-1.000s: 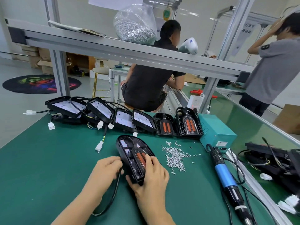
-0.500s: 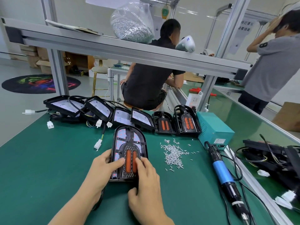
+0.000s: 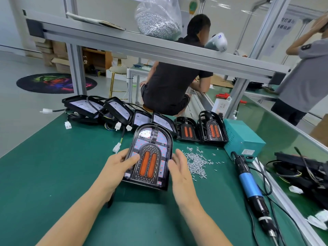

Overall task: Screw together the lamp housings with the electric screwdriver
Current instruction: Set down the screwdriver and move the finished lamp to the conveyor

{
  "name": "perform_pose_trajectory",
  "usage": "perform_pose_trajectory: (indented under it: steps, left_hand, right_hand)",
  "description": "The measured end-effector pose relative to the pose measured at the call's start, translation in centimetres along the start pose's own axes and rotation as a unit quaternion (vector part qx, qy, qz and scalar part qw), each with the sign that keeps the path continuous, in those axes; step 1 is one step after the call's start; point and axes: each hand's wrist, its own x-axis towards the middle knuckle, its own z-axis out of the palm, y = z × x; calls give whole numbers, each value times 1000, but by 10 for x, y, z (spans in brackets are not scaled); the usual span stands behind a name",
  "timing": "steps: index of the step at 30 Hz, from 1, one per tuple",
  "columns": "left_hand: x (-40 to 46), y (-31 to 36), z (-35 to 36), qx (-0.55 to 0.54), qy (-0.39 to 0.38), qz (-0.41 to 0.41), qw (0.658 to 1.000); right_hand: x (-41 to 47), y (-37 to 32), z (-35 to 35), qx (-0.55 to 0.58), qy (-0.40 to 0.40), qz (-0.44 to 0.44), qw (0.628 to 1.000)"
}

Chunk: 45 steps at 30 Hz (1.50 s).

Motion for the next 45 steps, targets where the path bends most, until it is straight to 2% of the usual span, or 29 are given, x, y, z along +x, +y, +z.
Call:
perform_pose_trajectory:
  steps: [2, 6, 10, 13, 15, 17, 19, 21, 24, 26, 28, 33, 40, 45]
  left_hand:
    - [2, 3, -8, 3, -10, 2, 1000]
    - [4, 10, -19, 18, -53, 5, 998]
    - [3, 18, -23, -7, -88, 1, 996]
    - [1, 26, -24, -53, -108, -1, 993]
    - [0, 32, -26, -57, -121, -1, 991]
    - [0, 35, -26, -40, -127, 2, 991]
    - [0, 35, -25, -33, -123, 6, 992]
    - [2, 34, -21, -53, -109, 6, 993]
    - [5, 31, -14, -85, -78, 4, 993]
    - [7, 27, -6, -100, -64, 2, 993]
    - [9, 24, 4, -99, -56, 5, 993]
    - [12, 23, 29, -75, -82, 8, 994]
    - [10, 34, 67, -69, -142, 0, 988]
    - [8, 45, 97, -54, -196, -5, 979]
  right_hand:
    - [8, 0, -8, -12, 11, 12, 1000]
    - [23, 2, -16, -211, -51, 22, 976]
    - [40, 4, -11, -362, -61, -108, 924]
    - [47, 2, -8, -454, 10, -150, 878]
    - [49, -2, -10, -458, 68, -186, 867]
    - [50, -6, -12, -461, 85, -226, 854]
    - [50, -10, -18, -437, 33, -209, 874]
    - [48, -15, -25, -365, -34, -132, 921]
    - [36, -22, -31, -135, -71, -15, 988]
    - [21, -25, -31, 49, -88, 68, 993]
    - [4, -24, -30, 168, -96, 83, 978]
    - [-24, -19, -32, 155, -93, 7, 983]
    - [-42, -13, -46, 111, 20, -57, 992]
    - [-53, -10, -61, 145, 89, -87, 981]
